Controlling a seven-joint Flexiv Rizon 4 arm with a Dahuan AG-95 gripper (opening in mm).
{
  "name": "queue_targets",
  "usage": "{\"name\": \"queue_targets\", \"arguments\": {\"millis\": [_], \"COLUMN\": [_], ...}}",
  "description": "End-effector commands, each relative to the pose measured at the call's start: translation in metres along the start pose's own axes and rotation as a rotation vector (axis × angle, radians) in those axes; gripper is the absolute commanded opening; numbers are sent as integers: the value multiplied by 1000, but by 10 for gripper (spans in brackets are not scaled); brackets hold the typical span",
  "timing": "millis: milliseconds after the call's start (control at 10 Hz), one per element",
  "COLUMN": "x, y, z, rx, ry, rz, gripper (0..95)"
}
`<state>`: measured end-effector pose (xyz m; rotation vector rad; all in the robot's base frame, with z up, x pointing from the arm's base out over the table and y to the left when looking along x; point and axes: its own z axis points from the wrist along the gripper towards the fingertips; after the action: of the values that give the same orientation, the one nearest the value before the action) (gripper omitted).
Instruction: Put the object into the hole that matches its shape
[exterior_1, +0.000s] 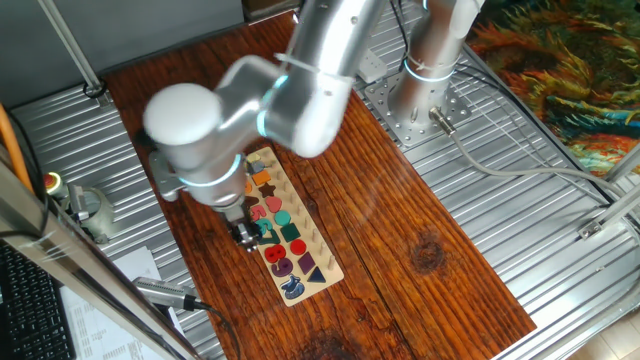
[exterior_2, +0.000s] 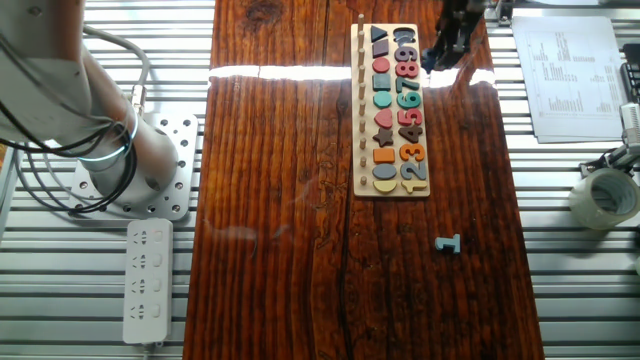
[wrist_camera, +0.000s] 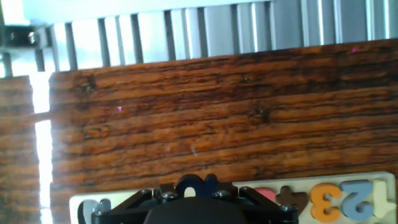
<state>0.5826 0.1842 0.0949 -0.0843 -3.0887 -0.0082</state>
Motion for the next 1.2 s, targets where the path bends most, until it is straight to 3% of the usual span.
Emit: {"name": "queue_targets", "arguments": {"millis": [100,500,800,1000,1200], "x": [-2,-2,8,14,19], "y": [1,1,10,38,58], "z": [1,1,5,7,14], "rx": [16,1,-16,-12,-14], "ry": [-8,-23,-32,-10,-14], "rz": [-44,-160,-124,-92,-50], "gripper": [0,0,0,0,0]}}
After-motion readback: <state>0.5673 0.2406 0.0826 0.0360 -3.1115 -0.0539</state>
